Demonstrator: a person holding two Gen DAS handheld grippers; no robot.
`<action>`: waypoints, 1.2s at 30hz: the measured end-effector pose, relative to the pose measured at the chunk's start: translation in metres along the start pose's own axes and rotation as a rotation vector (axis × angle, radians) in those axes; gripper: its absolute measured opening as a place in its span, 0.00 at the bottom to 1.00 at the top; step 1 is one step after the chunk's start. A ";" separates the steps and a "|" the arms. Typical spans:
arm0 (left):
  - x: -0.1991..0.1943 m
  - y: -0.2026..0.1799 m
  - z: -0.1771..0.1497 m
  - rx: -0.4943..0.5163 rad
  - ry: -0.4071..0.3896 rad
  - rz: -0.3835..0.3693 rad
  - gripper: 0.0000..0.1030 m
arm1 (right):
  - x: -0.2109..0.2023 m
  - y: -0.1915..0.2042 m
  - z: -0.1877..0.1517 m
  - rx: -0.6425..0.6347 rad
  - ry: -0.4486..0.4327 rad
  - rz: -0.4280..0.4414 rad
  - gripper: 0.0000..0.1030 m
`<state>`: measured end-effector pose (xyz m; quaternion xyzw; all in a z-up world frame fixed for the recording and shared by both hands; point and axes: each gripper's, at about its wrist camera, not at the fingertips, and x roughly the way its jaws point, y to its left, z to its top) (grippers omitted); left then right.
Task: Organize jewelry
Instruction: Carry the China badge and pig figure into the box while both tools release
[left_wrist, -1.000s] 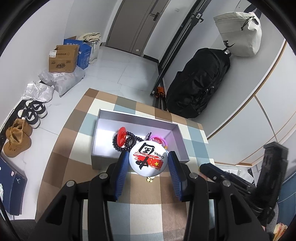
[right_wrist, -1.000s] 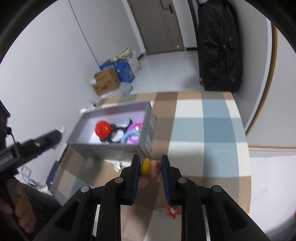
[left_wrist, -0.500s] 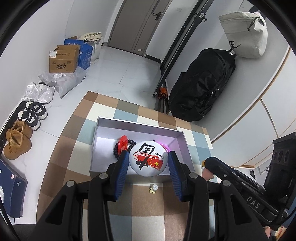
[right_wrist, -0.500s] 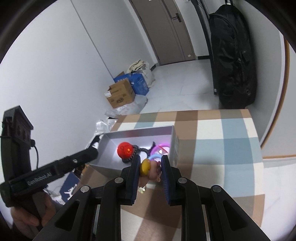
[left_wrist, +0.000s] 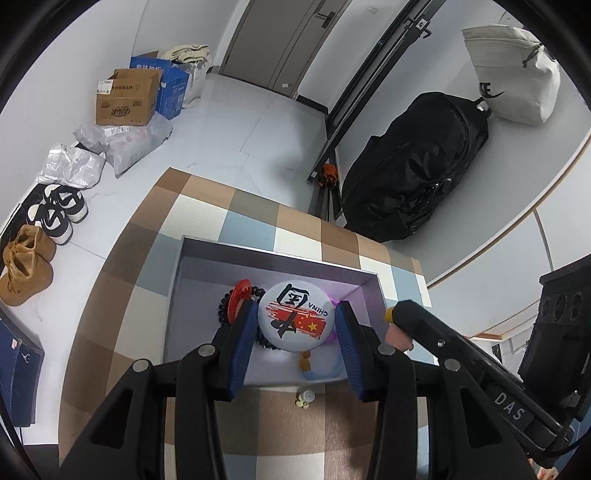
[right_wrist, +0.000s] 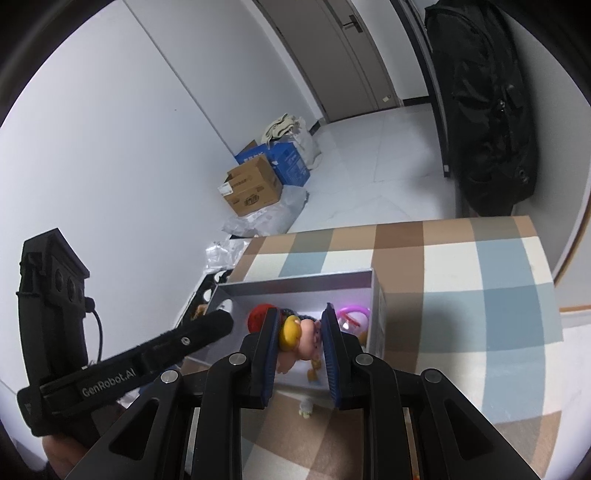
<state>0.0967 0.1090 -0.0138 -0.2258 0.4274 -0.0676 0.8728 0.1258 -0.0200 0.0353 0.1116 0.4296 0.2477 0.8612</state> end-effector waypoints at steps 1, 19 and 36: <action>0.002 0.000 0.001 -0.003 0.001 0.000 0.36 | 0.003 0.000 0.003 0.003 -0.001 0.004 0.21; 0.018 0.003 0.007 -0.027 0.054 -0.006 0.36 | 0.026 -0.010 0.008 0.048 0.049 0.014 0.21; 0.024 0.006 0.010 -0.073 0.099 -0.046 0.55 | 0.025 -0.018 0.007 0.079 0.036 -0.004 0.24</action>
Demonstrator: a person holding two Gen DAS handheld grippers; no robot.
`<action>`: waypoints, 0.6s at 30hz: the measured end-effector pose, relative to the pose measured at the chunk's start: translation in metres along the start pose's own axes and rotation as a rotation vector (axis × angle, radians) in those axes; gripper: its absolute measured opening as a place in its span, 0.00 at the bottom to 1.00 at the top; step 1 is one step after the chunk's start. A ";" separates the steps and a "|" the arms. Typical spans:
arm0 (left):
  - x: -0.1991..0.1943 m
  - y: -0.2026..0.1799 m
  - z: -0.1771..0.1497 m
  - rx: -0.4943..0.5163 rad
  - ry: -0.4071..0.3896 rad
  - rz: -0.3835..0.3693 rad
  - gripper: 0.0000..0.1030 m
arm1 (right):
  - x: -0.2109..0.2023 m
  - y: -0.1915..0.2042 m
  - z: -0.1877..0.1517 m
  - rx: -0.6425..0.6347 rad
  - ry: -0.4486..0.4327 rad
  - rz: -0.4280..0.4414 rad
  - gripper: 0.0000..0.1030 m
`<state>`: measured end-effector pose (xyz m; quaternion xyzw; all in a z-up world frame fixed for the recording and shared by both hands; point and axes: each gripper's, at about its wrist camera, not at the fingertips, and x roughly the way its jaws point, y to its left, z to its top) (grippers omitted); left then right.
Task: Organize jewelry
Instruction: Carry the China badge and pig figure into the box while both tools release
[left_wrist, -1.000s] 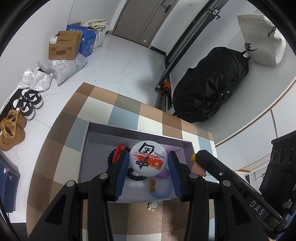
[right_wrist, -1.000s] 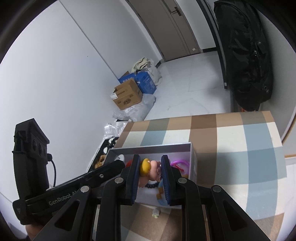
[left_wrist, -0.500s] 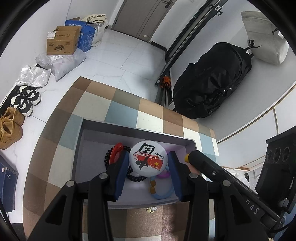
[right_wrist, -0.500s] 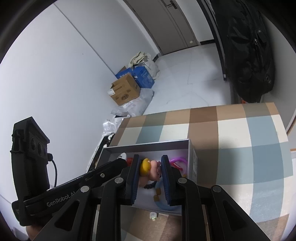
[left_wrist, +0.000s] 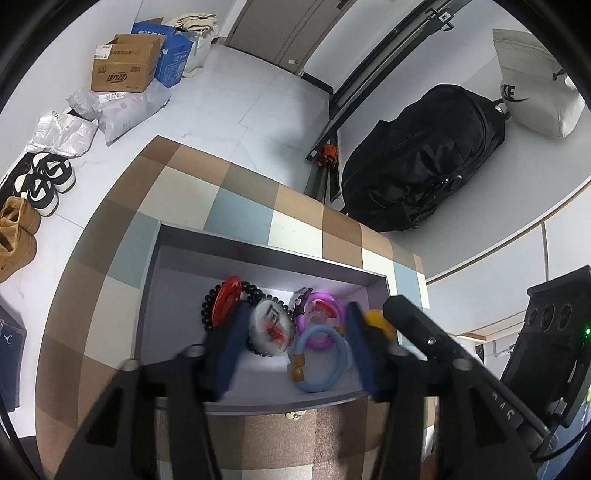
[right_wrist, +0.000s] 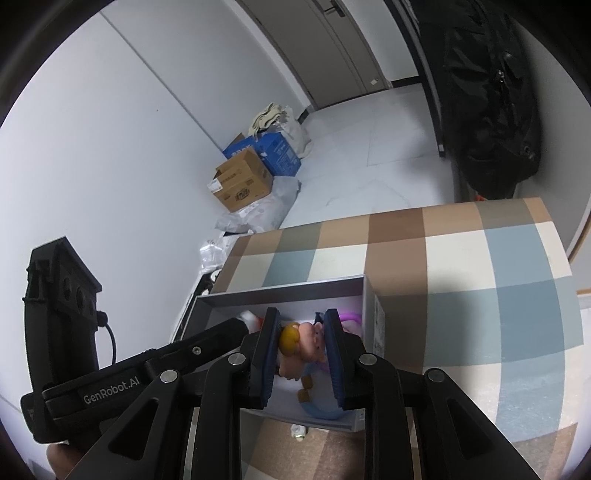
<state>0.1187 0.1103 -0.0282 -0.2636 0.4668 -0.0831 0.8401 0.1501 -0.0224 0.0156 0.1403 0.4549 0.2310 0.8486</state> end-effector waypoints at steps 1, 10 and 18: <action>-0.001 0.000 0.000 -0.001 -0.004 -0.002 0.58 | -0.001 0.000 0.001 0.001 -0.006 0.002 0.24; -0.002 0.004 -0.001 -0.016 0.000 0.010 0.58 | -0.005 -0.004 0.001 0.010 -0.035 -0.010 0.53; -0.009 -0.001 -0.005 0.026 -0.020 0.036 0.58 | -0.010 -0.001 -0.002 -0.011 -0.039 -0.029 0.53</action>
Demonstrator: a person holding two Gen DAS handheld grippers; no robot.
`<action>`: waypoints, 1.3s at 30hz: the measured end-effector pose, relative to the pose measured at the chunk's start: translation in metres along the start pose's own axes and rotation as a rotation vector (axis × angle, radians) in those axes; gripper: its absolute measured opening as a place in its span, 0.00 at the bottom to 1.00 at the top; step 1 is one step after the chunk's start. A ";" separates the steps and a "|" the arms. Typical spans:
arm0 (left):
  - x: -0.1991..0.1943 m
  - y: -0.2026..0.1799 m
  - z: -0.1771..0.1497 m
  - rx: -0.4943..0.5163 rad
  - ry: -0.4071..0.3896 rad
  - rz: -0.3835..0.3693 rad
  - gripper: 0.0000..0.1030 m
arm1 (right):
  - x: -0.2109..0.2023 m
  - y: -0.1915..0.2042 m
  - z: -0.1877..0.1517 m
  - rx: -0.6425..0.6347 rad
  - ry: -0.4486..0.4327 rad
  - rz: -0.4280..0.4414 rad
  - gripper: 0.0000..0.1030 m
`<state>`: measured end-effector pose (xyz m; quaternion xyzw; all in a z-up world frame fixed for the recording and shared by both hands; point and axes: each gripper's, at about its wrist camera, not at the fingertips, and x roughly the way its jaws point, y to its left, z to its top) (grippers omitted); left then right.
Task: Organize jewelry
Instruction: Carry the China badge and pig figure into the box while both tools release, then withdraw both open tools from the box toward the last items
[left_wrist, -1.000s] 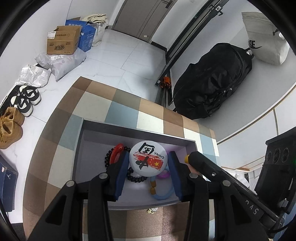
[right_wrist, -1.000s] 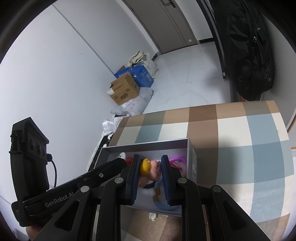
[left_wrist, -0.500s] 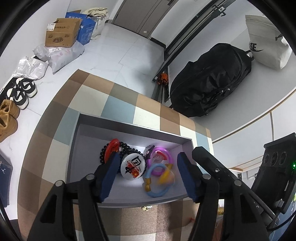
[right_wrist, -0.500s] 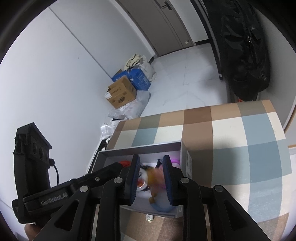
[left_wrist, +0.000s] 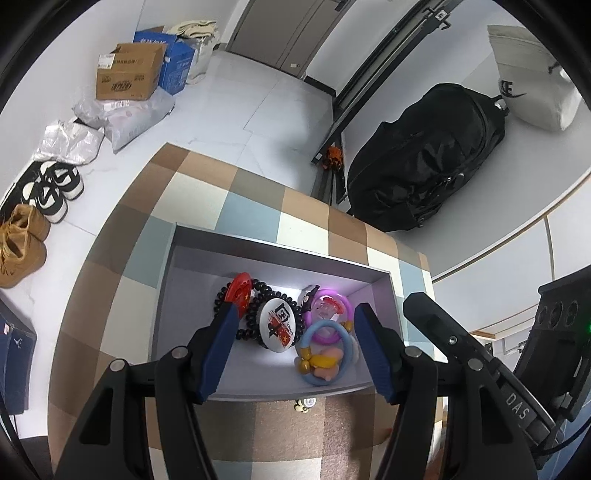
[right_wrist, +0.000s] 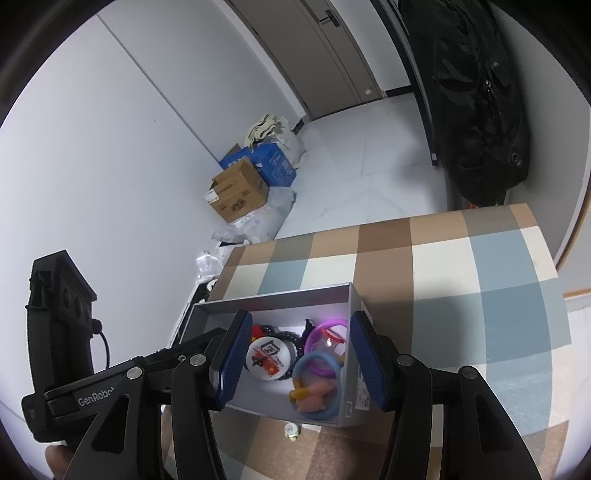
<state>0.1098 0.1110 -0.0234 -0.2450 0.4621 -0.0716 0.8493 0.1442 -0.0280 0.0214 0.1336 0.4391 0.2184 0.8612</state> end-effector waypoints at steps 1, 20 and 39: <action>-0.002 0.000 -0.001 0.003 -0.004 0.000 0.58 | -0.001 0.000 0.000 -0.002 -0.001 -0.003 0.53; -0.022 -0.021 -0.033 0.139 -0.016 -0.036 0.58 | -0.040 -0.020 -0.021 0.007 -0.027 -0.089 0.79; 0.001 -0.028 -0.068 0.193 0.063 -0.005 0.58 | -0.074 -0.041 -0.058 0.010 0.026 -0.140 0.95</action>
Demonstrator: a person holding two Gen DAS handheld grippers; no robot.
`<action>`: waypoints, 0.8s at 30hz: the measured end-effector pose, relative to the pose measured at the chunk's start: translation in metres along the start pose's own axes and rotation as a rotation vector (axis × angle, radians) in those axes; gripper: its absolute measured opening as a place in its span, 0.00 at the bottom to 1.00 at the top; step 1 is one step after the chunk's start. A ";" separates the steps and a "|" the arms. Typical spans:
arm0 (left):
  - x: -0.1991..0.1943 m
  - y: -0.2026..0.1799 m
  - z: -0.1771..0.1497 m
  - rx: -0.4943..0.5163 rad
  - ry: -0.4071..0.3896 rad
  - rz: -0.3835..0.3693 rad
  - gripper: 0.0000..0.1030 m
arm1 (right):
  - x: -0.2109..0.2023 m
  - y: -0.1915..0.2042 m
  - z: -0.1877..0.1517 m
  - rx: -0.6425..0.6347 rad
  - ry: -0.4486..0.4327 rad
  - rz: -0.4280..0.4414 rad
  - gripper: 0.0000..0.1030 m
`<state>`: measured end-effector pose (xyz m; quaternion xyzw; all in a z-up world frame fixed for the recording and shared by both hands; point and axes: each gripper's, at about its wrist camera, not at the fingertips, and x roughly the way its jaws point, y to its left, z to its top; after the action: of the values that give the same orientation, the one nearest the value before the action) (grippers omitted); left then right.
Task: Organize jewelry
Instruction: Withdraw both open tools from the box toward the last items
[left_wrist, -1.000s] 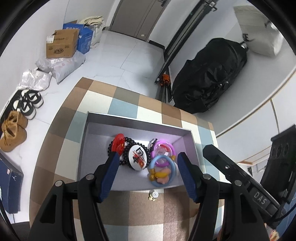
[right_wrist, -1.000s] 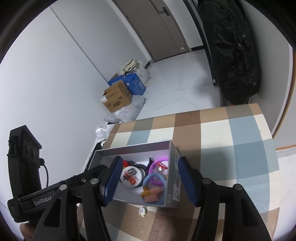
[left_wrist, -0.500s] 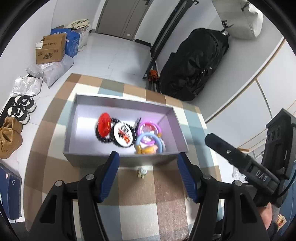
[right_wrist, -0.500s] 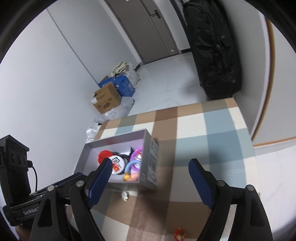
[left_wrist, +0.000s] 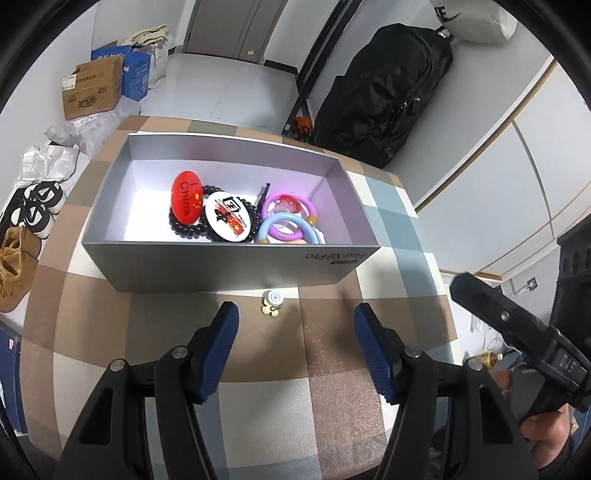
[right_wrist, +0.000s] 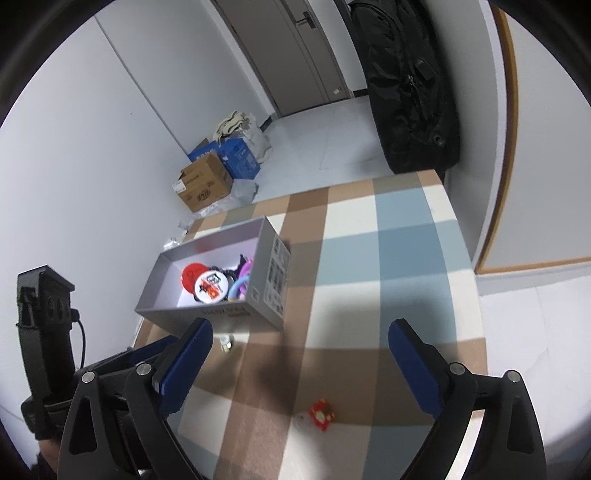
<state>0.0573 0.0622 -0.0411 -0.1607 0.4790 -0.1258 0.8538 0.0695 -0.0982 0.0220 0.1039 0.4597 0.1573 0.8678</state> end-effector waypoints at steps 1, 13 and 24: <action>0.002 -0.001 -0.002 0.008 0.002 0.003 0.58 | -0.001 -0.001 -0.002 0.002 0.003 -0.003 0.95; 0.027 -0.004 -0.006 0.046 0.037 0.077 0.47 | -0.007 -0.019 -0.019 0.028 0.061 -0.033 0.98; 0.031 -0.009 -0.005 0.065 0.025 0.122 0.18 | -0.002 -0.018 -0.029 0.006 0.119 -0.026 0.98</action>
<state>0.0682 0.0419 -0.0646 -0.1019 0.4942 -0.0909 0.8586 0.0480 -0.1148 0.0018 0.0910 0.5123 0.1507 0.8406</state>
